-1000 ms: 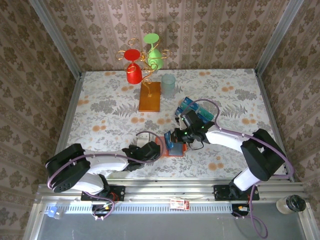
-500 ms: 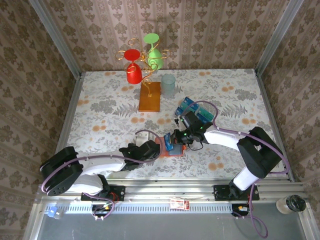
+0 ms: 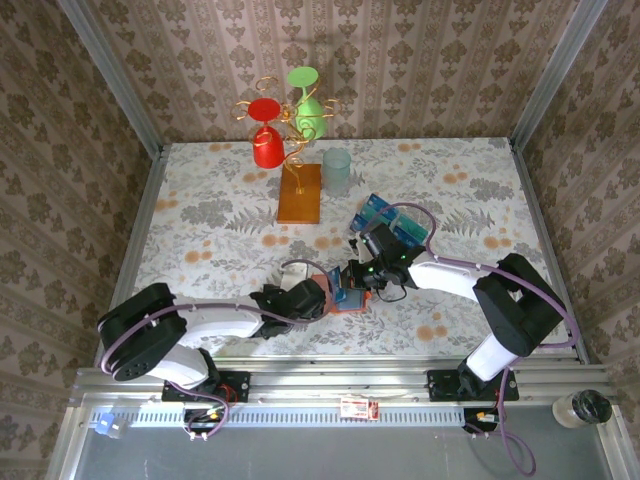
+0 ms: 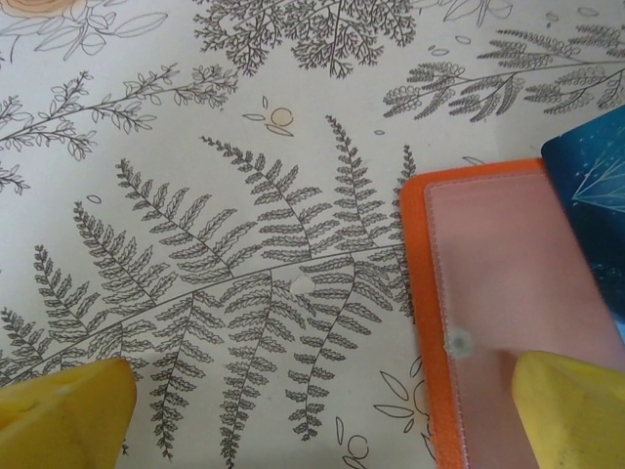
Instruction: Put the credit cards into the card holder
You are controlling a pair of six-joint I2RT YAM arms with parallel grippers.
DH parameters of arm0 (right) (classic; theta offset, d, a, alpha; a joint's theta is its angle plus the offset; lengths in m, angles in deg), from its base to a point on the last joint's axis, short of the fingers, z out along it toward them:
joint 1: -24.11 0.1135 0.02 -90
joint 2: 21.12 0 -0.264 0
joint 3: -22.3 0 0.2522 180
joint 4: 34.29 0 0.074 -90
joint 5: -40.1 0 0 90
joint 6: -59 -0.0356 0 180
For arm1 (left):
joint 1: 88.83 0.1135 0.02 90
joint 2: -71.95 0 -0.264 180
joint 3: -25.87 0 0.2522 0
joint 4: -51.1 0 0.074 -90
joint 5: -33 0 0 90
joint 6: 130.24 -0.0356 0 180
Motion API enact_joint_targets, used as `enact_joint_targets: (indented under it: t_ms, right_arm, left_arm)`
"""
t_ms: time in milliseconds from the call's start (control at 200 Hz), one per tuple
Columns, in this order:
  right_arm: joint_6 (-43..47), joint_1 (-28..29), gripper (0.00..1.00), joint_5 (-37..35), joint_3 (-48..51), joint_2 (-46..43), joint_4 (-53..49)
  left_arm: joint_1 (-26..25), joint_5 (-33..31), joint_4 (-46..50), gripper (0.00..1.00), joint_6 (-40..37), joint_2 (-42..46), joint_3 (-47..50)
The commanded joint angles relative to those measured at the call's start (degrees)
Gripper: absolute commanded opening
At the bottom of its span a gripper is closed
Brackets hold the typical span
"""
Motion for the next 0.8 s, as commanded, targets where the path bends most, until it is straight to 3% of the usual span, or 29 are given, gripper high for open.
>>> enact_joint_targets:
  t_ms: [0, 325, 565, 795]
  right_arm:
    - [-0.9, -0.7, 0.00, 1.4, 2.3, -3.5, 2.2]
    - [-7.3, -1.0, 0.00, -2.0, 9.3, -12.7, 10.2]
    - [-12.6, 0.1, 0.00, -9.8, 17.3, -18.2, 19.1]
    - [-14.2, 0.6, 0.00, -12.4, 21.1, -19.8, 24.3]
  left_arm:
    - [0.4, -0.3, 1.0, 1.00, 0.1, -0.7, -0.4]
    - [-0.7, -1.1, 1.5, 1.00, 2.4, -1.4, 0.4]
    - [-1.3, -2.1, 2.7, 1.00, 3.8, -1.3, 0.4]
    - [-1.4, -2.6, 3.2, 1.00, 4.2, -1.0, 0.5]
